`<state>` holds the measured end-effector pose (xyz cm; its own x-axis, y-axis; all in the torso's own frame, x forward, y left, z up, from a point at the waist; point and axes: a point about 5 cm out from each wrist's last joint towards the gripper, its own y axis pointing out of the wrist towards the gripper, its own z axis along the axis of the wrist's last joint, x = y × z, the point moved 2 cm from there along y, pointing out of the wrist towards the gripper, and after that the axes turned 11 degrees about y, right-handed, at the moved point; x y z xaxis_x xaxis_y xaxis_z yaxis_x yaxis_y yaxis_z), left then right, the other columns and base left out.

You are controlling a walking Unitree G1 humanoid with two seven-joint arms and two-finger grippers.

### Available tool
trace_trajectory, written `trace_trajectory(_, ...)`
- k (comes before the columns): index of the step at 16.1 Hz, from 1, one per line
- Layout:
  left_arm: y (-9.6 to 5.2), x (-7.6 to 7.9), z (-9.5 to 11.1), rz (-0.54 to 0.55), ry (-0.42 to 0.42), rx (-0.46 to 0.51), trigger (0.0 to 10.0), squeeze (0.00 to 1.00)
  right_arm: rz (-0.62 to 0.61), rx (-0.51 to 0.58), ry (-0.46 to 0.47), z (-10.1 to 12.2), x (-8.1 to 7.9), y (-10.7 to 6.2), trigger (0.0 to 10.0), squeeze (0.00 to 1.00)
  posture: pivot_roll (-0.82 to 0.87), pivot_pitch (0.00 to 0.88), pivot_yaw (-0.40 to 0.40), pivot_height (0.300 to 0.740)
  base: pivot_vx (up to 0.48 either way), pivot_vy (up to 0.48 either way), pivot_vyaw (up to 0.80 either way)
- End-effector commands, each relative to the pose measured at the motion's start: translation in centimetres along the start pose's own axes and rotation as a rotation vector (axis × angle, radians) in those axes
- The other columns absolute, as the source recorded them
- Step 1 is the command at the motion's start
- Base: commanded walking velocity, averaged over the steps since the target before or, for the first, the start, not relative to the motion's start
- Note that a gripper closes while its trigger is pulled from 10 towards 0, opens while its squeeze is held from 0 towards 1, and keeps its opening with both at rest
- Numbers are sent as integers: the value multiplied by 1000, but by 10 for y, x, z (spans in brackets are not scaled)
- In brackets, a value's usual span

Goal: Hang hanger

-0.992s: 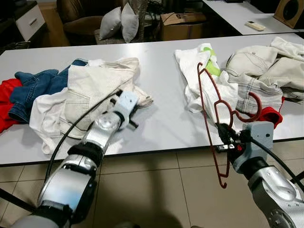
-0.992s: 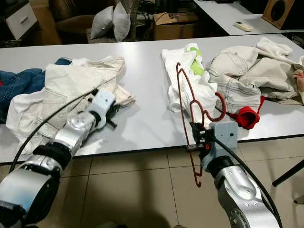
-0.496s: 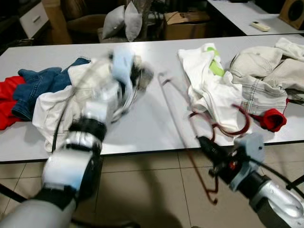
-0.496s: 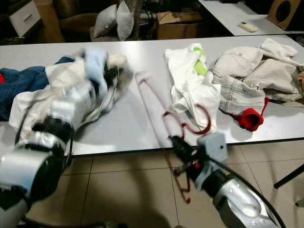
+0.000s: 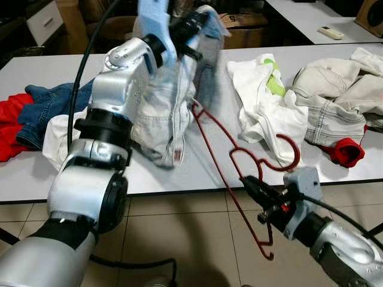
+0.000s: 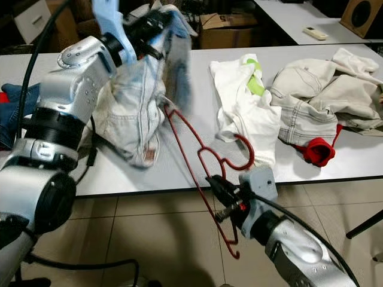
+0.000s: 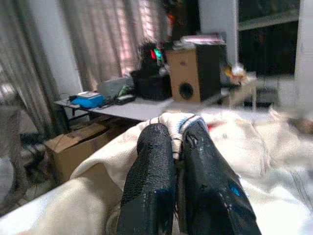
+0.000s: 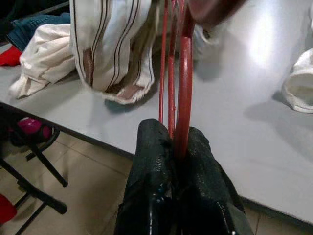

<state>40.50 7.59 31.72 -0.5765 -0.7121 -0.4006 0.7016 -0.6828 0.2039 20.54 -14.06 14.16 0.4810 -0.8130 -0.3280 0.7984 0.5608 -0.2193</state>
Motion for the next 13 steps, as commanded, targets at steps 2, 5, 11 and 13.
trace_trajectory(2, -7, 5, 7, -57, 214, -17, 0, 0, 19, -3, 18, 2, -1, 2, 10000, 0, -73, 0, 49, 740, 0, 0, 0)
trace_trajectory(5, -16, 3, 13, -81, 309, -16, 0, 0, -71, -52, 54, -6, 14, 6, 10000, 0, -68, 0, 43, 740, 0, 0, 0)
trace_trajectory(11, -59, -10, -13, -273, 604, -235, 0, 0, -417, 168, 100, 37, 82, -3, 10000, 0, -57, 0, 35, 740, 0, 0, 0)
trace_trajectory(13, -61, -30, 4, -161, 635, -197, 0, 0, -379, 247, 85, 59, 80, 0, 10000, 0, -54, 0, 33, 740, 0, 0, 0)
